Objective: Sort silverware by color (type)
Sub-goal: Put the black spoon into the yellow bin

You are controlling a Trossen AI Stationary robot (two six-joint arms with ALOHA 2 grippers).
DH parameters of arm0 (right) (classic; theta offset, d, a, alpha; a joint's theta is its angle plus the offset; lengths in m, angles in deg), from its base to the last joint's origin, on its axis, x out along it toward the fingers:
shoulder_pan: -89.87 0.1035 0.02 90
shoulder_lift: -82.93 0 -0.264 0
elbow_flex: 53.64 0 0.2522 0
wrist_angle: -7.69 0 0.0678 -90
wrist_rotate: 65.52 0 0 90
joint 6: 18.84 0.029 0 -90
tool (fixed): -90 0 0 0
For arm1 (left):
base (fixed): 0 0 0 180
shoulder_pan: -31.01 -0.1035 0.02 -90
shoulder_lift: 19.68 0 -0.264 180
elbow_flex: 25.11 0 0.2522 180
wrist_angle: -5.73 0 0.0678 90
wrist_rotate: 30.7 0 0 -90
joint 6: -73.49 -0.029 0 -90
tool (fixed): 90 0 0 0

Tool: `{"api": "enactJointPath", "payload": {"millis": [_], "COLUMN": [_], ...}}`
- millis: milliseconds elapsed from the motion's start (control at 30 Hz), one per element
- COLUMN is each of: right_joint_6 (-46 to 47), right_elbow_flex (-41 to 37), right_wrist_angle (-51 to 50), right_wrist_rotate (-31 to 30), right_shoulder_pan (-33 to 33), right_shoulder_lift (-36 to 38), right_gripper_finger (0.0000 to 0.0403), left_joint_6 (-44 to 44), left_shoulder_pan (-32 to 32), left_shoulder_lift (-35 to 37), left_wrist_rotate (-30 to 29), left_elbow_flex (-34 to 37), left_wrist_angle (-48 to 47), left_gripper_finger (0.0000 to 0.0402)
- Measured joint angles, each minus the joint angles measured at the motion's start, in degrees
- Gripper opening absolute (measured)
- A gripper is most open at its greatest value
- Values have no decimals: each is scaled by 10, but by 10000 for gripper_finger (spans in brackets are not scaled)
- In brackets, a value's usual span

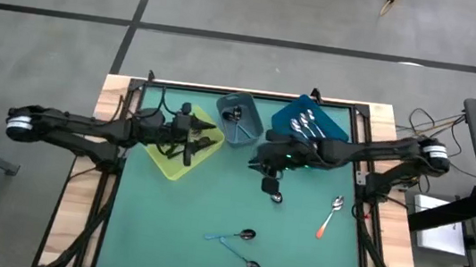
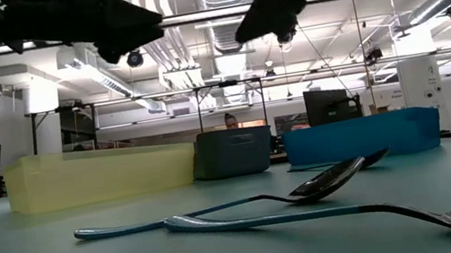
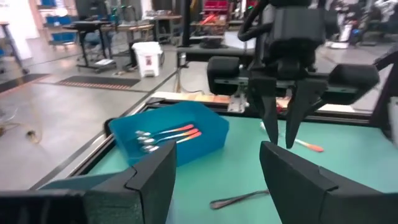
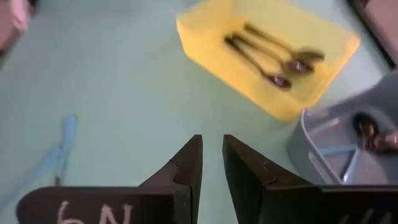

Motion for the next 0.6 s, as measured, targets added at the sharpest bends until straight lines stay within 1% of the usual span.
{"api": "enactJointPath", "payload": {"millis": [67, 200, 400, 600], "right_joint_6": [0, -1, -26, -65], "right_elbow_flex": [-36, -92, -135, -168], "right_wrist_angle": [48, 115, 163, 189], "right_wrist_rotate": [0, -2, -6, -3], "right_shoulder_pan": [1, 1, 1, 4], "right_shoulder_lift": [28, 82, 143, 184], "right_gripper_finger": [56, 53, 52, 52], "left_joint_6": [0, 4, -21, -51], "left_shoulder_pan": [4, 12, 18, 25], "left_shoulder_lift": [-25, -72, -150, -231], "left_wrist_rotate": [9, 14, 20, 19], "left_elbow_flex": [-4, -40, -108, -170], "left_wrist_angle": [27, 30, 2, -37], "left_gripper_finger": [213, 213, 213, 213]}}
